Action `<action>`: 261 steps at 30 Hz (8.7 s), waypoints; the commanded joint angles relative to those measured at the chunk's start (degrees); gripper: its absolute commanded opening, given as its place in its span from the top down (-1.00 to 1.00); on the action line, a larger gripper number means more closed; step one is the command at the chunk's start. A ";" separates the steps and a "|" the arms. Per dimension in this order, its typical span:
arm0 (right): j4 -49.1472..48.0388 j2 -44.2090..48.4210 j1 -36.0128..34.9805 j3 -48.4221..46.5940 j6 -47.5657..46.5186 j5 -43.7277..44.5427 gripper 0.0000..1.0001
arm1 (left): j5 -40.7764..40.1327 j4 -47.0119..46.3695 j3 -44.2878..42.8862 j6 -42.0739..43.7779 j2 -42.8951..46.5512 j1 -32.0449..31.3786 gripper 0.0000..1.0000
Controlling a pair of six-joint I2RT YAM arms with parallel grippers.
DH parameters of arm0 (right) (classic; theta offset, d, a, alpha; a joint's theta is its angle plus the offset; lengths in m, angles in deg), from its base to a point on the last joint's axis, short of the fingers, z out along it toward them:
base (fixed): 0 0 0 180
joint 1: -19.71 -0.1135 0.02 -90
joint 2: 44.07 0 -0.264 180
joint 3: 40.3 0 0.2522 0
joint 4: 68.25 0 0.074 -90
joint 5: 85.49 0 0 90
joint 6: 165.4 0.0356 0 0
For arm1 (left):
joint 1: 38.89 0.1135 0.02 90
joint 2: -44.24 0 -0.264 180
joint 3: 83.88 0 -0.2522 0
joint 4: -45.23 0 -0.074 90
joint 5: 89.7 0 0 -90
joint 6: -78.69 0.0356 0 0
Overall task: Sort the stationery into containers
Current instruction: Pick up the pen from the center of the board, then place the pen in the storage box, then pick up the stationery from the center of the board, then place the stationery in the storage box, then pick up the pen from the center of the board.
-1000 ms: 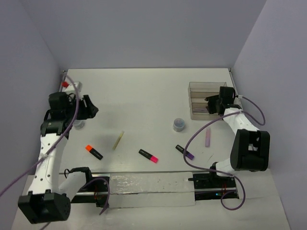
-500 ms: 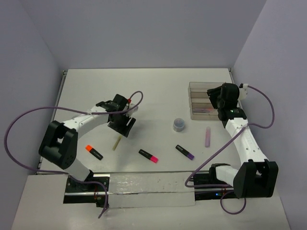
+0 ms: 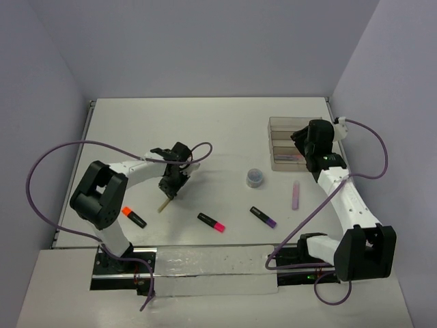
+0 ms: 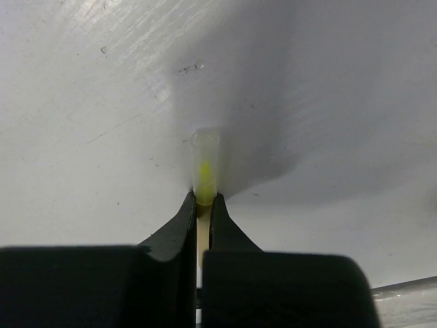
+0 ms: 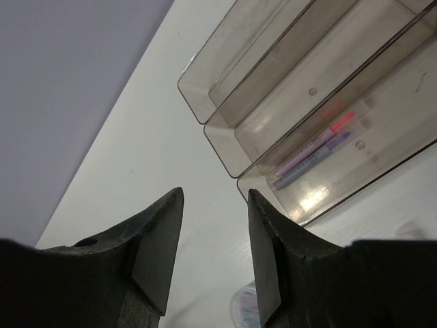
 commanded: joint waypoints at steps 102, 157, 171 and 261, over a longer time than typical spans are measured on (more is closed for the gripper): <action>-7.09 -6.92 1.53 4.32 24.90 -0.85 0.79 | 21.19 0.16 -15.85 -12.58 36.35 25.19 -0.98; 19.23 -3.12 2.37 15.12 -3.05 -0.30 -0.40 | 26.09 -9.68 -7.49 -9.99 39.53 25.19 -0.98; 18.45 -8.54 2.37 18.35 -3.16 -0.99 1.00 | 25.92 -10.06 -6.08 -7.59 39.94 25.27 -0.98; 35.98 -6.49 -35.42 5.62 -25.92 -9.17 -1.00 | 7.57 -2.72 3.07 13.24 45.32 25.28 -0.98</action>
